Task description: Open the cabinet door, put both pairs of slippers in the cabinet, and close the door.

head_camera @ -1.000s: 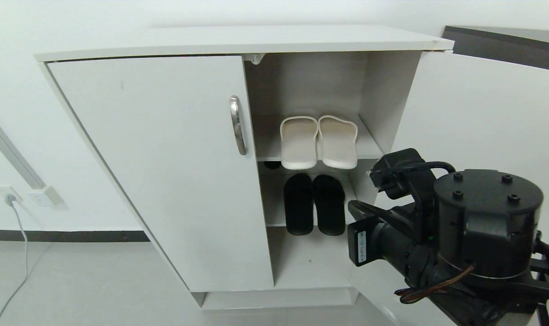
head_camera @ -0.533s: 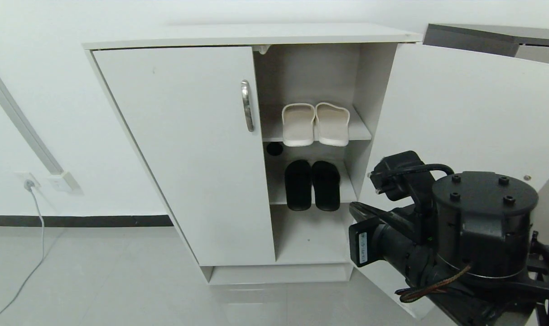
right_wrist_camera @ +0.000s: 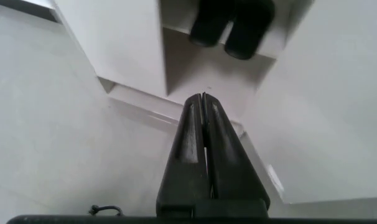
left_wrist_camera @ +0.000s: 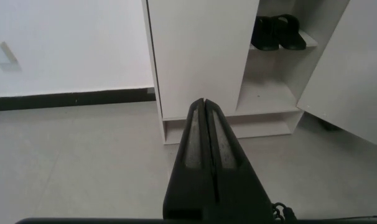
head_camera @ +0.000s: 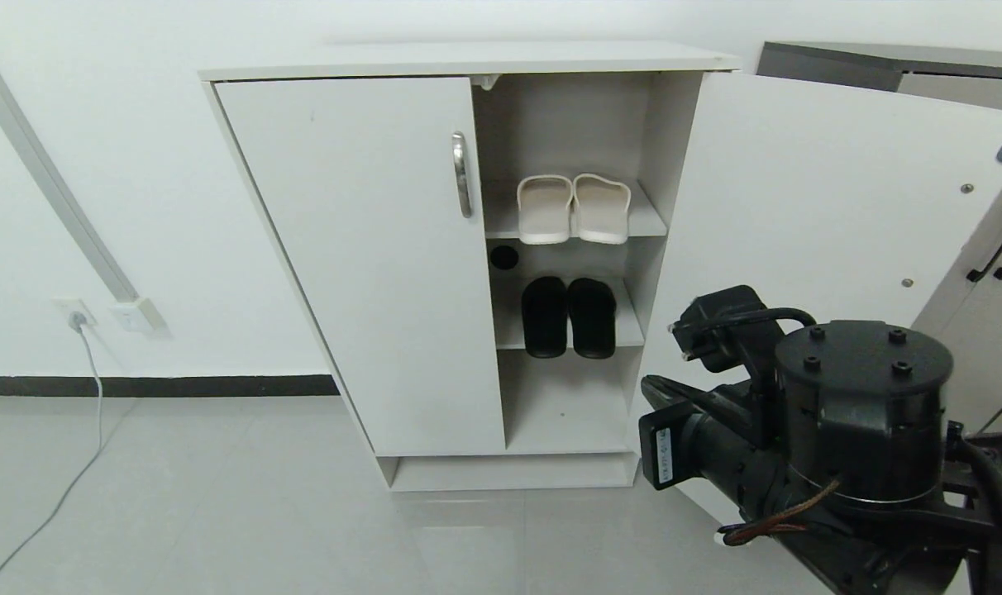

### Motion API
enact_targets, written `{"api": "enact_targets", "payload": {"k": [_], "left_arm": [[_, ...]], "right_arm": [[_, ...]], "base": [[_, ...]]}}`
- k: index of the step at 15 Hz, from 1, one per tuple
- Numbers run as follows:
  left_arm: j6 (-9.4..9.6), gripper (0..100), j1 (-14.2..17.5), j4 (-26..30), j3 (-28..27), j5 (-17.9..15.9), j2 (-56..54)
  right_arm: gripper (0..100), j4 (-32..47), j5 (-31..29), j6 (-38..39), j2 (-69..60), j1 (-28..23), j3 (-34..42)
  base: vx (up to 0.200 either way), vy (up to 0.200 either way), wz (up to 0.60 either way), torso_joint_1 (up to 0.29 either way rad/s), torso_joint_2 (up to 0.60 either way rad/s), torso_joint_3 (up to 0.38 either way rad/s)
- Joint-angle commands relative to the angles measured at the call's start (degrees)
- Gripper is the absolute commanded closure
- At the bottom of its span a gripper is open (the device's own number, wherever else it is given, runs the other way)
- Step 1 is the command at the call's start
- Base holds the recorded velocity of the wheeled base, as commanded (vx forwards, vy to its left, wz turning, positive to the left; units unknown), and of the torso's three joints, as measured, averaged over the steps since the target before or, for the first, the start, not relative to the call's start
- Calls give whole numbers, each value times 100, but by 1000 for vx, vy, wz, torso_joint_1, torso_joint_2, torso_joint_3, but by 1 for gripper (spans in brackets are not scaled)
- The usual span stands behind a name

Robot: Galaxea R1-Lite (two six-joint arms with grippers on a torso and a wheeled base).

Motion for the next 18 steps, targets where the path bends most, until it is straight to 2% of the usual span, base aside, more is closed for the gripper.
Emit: {"api": "enact_targets", "payload": {"k": [1, 10, 14, 18], "left_arm": [[2, 100, 1, -5, 1, -2, 5], [2, 100, 1, 3, 1, -2, 5], [2, 100, 1, 3, 1, -2, 5], [2, 100, 1, 3, 1, -2, 5]], "right_arm": [[100, -5, 2, -1, 26, 16, 7], [100, -5, 11, -1, 35, 16, 43], [100, -5, 11, -1, 35, 16, 60], [100, -5, 11, -1, 35, 16, 69]], "base": [[0, 0, 0, 0, 0, 0], [0, 0, 0, 0, 0, 0], [0, 0, 0, 18, -210, -310], [0, 0, 0, 57, -536, -365]]}}
